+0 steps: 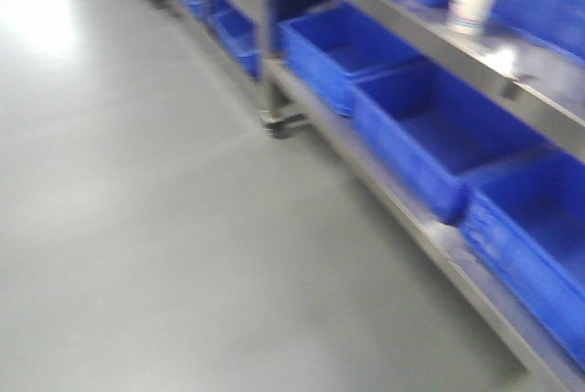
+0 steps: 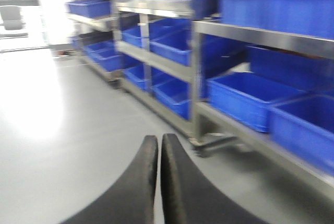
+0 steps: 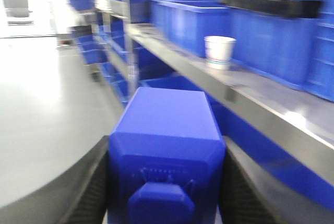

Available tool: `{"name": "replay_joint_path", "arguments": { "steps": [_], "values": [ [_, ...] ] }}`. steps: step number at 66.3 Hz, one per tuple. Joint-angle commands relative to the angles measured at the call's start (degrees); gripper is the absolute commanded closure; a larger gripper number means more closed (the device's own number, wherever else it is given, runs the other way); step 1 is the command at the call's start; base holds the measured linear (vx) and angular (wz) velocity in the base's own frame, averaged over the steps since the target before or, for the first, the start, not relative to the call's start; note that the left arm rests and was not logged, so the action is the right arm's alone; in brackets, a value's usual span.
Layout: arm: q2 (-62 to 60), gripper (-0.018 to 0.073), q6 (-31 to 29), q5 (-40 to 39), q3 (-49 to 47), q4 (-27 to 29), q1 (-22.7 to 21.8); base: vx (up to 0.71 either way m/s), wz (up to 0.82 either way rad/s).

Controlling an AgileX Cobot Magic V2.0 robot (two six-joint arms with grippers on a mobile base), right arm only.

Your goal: Pour parts from conveyor to right shelf

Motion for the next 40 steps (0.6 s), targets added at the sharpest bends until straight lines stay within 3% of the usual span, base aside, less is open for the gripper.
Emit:
{"name": "replay_joint_path", "arguments": {
  "steps": [1, 23, 40],
  "values": [
    [0.61, 0.0564, -0.54, -4.47, -1.53, 0.23, -0.23, 0.15, 0.81],
    [0.61, 0.0564, -0.54, -4.47, -1.53, 0.23, -0.23, 0.12, 0.78],
    [0.61, 0.0564, -0.54, -4.47, -1.53, 0.23, -0.23, 0.07, 0.54]
  ]
}}
